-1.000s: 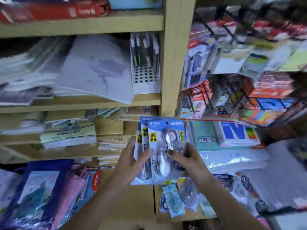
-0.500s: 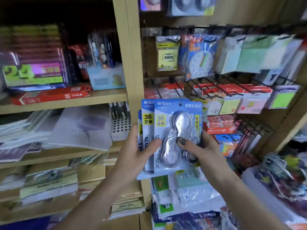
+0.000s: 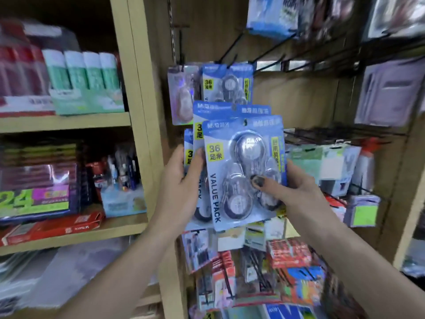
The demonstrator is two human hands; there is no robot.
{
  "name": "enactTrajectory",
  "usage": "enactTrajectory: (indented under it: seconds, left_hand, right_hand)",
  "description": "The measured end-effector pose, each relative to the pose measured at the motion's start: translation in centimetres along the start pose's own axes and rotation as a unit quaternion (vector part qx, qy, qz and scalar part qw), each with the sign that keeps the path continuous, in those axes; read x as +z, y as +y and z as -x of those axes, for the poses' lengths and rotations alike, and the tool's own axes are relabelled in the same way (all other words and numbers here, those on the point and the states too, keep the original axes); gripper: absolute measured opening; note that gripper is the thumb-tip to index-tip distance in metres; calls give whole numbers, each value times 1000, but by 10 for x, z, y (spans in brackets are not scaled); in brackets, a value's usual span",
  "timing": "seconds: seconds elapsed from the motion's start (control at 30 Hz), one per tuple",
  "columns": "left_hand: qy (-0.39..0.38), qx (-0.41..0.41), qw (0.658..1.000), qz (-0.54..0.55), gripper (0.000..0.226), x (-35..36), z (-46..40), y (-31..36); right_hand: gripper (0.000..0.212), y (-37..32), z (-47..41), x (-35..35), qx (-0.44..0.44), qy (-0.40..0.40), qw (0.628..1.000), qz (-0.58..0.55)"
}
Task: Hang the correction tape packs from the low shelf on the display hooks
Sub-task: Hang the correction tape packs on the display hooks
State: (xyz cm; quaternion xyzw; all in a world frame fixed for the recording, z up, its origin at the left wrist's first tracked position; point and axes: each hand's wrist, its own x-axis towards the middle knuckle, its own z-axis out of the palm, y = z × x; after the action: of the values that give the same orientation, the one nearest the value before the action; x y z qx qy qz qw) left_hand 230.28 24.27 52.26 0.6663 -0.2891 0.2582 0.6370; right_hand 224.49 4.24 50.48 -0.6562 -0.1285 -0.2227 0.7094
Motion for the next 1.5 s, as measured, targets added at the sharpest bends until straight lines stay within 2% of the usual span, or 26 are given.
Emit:
enactTrajectory:
  seconds: [0.07,0.17,0.3,0.43,0.63,0.8,1.2,1.37,1.47,1.5]
  left_hand:
    - [11,6,1000,4,25,8,-18,7]
    - [18,3,1000,11,30,17,-42,14]
    - [-7,-37,998,47,20,24,-68,18]
    - [-15,-43,998,38,21,27,-84,18]
    - [13,-21,1000,-9,11,35,-102,16]
    - [26,-17,999,-18,19,42,-115,18]
    - [57,-86,995,1,19,48,-134,12]
    - [36,-131,991,-16,32,43,-137,5]
    - [6,-170,984,-55,60,36,-136,4]
    - [-7,-178,981,-80,61,34,-136,4]
  right_hand:
    - [35,-12,-18,-3,-16,-11,1000,-16]
    - [44,-28,-41,-6,-33,-21,999,-30]
    - [23,-39,-69,-13,-41,-7,999,-28]
    - [26,-44,-89,-16,-49,8,998,-37]
    - [31,-45,-110,-19,-57,7,997,-44]
    - [30,-50,-123,-23,-62,1,998,-24]
    - [34,-58,-147,-25,-17,-13,1000,-19]
    - [39,-52,-158,-23,30,-15,999,-24]
    - [39,-54,-164,-20,57,-16,998,-32]
    - [37,-54,-166,-20,61,-9,998,-32]
